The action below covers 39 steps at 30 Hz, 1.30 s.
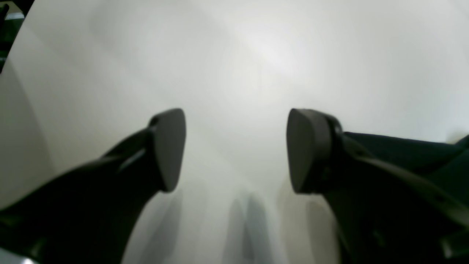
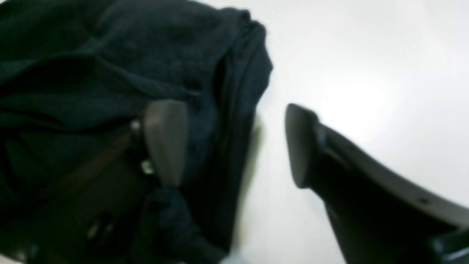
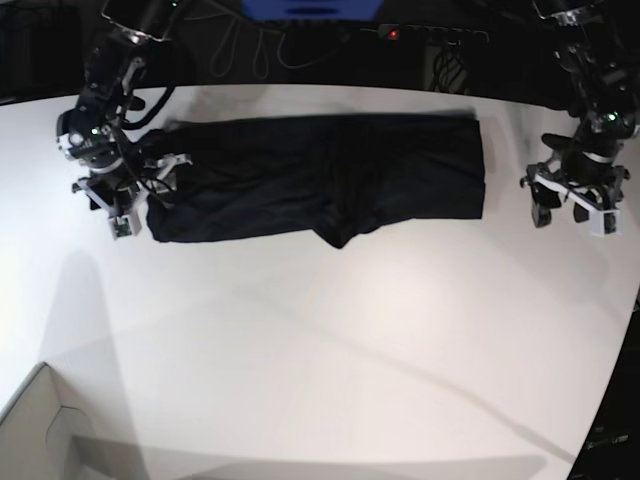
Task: Layout the t-shirt on the table in an organized manner, then fold the t-shirt properly
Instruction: 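Adjust the strip end held by the right gripper, pressing it flat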
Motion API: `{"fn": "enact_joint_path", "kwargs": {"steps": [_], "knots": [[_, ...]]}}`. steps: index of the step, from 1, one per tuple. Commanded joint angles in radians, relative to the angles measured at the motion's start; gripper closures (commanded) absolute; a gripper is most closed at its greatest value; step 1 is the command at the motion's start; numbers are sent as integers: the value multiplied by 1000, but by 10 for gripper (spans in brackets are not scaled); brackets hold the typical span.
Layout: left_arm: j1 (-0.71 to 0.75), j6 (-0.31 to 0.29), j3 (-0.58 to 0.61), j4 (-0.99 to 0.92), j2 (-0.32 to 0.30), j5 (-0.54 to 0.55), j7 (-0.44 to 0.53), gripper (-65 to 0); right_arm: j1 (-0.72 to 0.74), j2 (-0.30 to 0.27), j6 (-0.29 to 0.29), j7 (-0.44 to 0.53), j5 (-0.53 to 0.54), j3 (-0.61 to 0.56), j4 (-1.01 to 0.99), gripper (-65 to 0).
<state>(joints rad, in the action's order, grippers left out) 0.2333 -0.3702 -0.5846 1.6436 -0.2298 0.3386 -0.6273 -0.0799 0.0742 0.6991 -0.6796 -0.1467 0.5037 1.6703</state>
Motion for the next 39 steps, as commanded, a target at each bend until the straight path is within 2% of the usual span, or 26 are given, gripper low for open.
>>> {"fn": "enact_joint_path", "kwargs": {"steps": [1, 5, 12, 22, 39], "knots": [[-8, 0, -5, 17, -15, 9, 24, -419, -2, -9, -1, 25, 19, -1, 44, -465], [-8, 0, -5, 17, -15, 9, 24, -419, -31, -4, -1, 21, 20, -6, 156, -474], [-8, 0, -5, 16, -13, 9, 24, -419, -99, -6, -1, -68, 20, -7, 235, -474], [-10, 0, -5, 16, -13, 9, 24, -419, -153, 6, -1, -59, 19, -63, 184, -474], [2, 0, -5, 16, -13, 9, 22, -419, -68, -11, -1, -58, 17, -63, 32, -474]]}}
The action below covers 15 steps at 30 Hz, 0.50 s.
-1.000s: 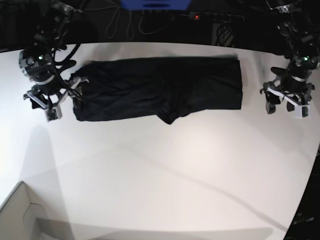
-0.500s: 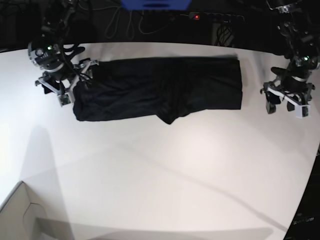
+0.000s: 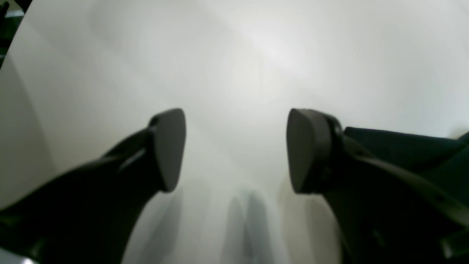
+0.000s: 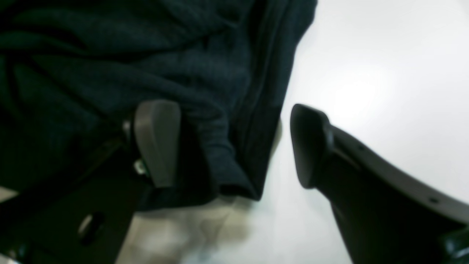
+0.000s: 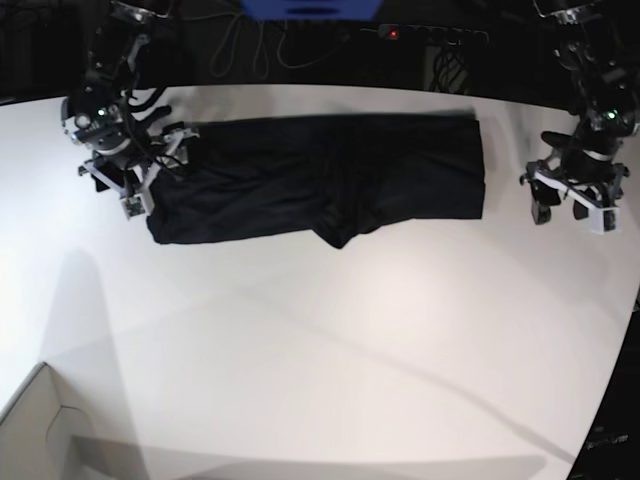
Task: Layout the t-shirt on the table in an organized manner, then fold the t-shirt properly
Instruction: 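Adjust the strip end held by the right gripper, pressing it flat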
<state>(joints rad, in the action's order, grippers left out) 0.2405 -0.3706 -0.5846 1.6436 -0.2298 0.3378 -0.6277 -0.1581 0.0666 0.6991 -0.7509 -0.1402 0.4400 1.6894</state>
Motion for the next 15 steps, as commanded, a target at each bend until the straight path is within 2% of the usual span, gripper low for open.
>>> {"fn": "enact_joint_path", "kwargs": {"steps": [1, 6, 15], "knots": [[-5, 0, -5, 16, -13, 10, 22, -419, 18, -3, -1, 14, 9, 4, 5, -474], [-5, 0, -5, 17, -13, 10, 22, -419, 36, -20, -1, 14, 9, 9, -21, -474], [-5, 0, -5, 17, -13, 10, 22, -419, 48, -18, -1, 6, 12, 9, -19, -477]]}}
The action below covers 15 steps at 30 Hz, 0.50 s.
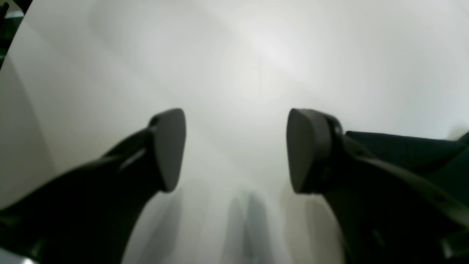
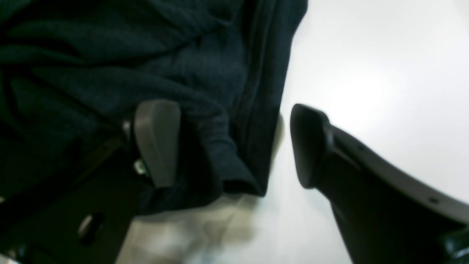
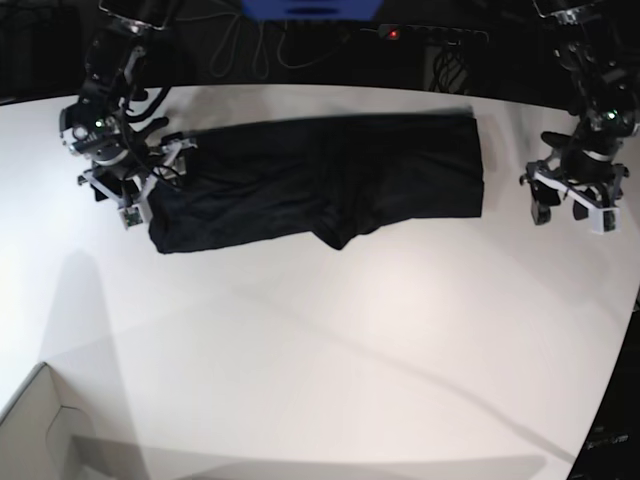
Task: Layout the t-shirt on the table in an organized manner, then fold the t-shirt properly
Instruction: 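Adjust the strip end held by the right gripper, pressing it flat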
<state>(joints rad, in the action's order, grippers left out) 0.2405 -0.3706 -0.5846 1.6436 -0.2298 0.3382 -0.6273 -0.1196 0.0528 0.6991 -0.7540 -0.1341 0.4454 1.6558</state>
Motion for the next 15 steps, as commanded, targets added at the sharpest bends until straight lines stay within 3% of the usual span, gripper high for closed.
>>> {"fn": "enact_joint_path", "kwargs": {"steps": [1, 15], "knots": [[-5, 0, -5, 17, -13, 9, 22, -419, 10, -5, -1, 9, 8, 3, 14, -477], [-5, 0, -5, 17, -13, 9, 20, -419, 45, -5, -1, 8, 8, 3, 17, -477]]}}
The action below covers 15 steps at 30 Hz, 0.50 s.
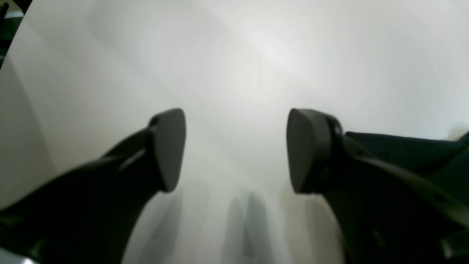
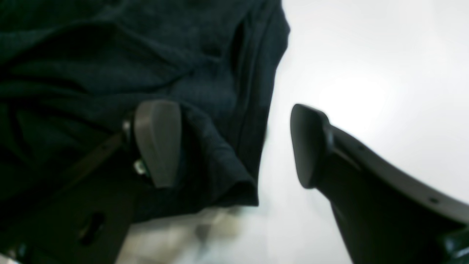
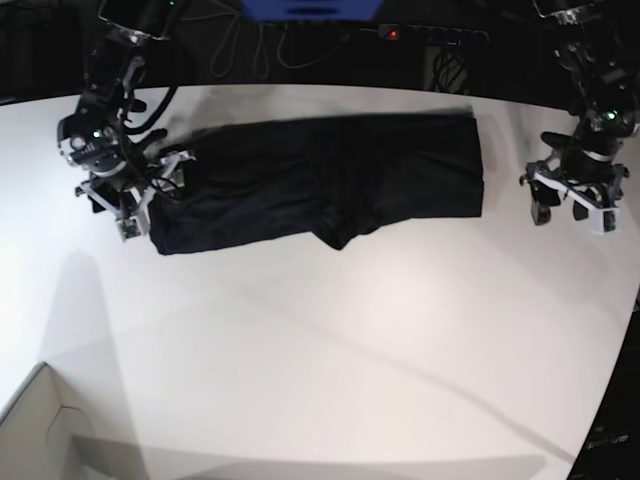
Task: Layout the t-shirt on the table in an organized manner, then fold the t-shirt properly
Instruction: 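Adjust the strip end held by the right gripper, pressing it flat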
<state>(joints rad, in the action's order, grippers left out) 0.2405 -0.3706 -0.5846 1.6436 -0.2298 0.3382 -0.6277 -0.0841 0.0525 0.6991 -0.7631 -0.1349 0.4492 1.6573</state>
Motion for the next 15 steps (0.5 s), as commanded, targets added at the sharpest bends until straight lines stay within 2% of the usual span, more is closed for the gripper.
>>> {"fn": "enact_joint_path", "kwargs": {"steps": [1, 15], "knots": [[-5, 0, -5, 17, -13, 9, 21, -419, 13, -4, -1, 21, 8, -3, 11, -477], [-5, 0, -5, 17, -13, 9, 19, -419, 47, -6, -1, 20, 8, -3, -38, -473]]}}
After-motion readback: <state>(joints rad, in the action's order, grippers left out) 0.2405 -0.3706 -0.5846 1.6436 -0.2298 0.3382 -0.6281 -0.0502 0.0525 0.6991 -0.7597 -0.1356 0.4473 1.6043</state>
